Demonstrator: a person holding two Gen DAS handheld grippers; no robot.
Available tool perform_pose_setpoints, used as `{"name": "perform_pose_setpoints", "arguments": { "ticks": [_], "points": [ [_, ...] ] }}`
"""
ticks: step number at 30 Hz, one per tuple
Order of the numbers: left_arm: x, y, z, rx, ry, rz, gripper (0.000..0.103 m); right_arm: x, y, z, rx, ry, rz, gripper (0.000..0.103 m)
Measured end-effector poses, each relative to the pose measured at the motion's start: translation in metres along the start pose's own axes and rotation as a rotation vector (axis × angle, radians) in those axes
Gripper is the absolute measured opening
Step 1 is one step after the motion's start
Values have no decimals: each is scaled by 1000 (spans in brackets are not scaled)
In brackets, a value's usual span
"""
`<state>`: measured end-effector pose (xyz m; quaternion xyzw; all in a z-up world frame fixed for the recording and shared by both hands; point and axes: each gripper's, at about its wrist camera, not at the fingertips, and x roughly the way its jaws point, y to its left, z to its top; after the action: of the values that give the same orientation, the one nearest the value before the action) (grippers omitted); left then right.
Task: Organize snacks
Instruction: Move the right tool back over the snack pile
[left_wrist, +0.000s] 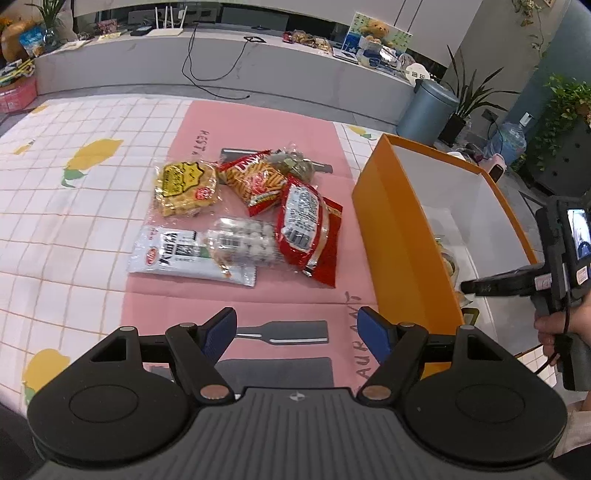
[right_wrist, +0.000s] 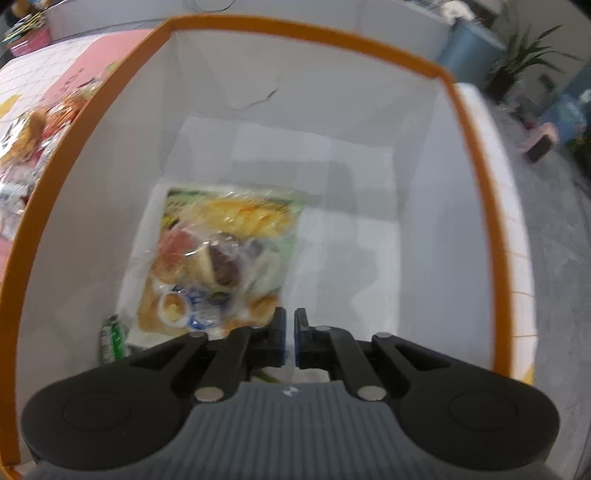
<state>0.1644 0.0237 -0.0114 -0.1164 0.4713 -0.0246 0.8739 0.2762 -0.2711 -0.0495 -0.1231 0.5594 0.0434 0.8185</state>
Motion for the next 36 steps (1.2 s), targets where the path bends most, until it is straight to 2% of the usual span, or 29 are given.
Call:
{"name": "perform_pose_setpoints", "arguments": {
  "ticks": [3,4,5,7,10,12,14,16,19,20,22,24,27,29,32,36],
  "points": [
    [-13,5,-3,12,-31,24,87,-20,-1,-2,40,-60,-56,7],
    [-16,8,-3,13,-37,32,87,-28,0,-3,62,-89,-54,13],
    [-20,10,-4,14,-43,39,87,-36,1,-5,81,-119,-49,24],
    [-27,16,-5,12,-59,51,87,-55,6,-11,106,-188,-37,29],
    [-39,24,-6,25,-89,73,87,-87,13,-20,157,-301,42,30],
    [-45,30,-7,34,-102,81,87,-105,27,-23,170,-365,93,37],
    [-50,37,-8,36,-112,83,87,-122,46,-26,137,-421,113,57],
    [-55,45,-9,34,-123,94,87,-133,69,-27,94,-468,145,62],
    [-59,60,-8,41,-142,109,88,-145,104,-27,54,-529,229,63],
    [-59,64,-8,51,-151,108,89,-147,114,-25,57,-564,254,69],
    [-56,74,-6,81,-170,103,90,-146,128,-23,103,-628,283,80],
    [-47,87,-3,81,-169,118,90,-136,146,-19,137,-657,330,81],
    [-31,106,1,40,-162,127,90,-116,180,-15,86,-657,370,86],
    [-17,120,2,19,-166,106,90,-102,198,-14,41,-649,367,98],
    [2,136,1,7,-170,71,90,-77,219,-12,-15,-637,351,98],
    [29,142,-2,53,-159,63,90,-49,227,-9,-80,-626,296,99]
  ]
}}
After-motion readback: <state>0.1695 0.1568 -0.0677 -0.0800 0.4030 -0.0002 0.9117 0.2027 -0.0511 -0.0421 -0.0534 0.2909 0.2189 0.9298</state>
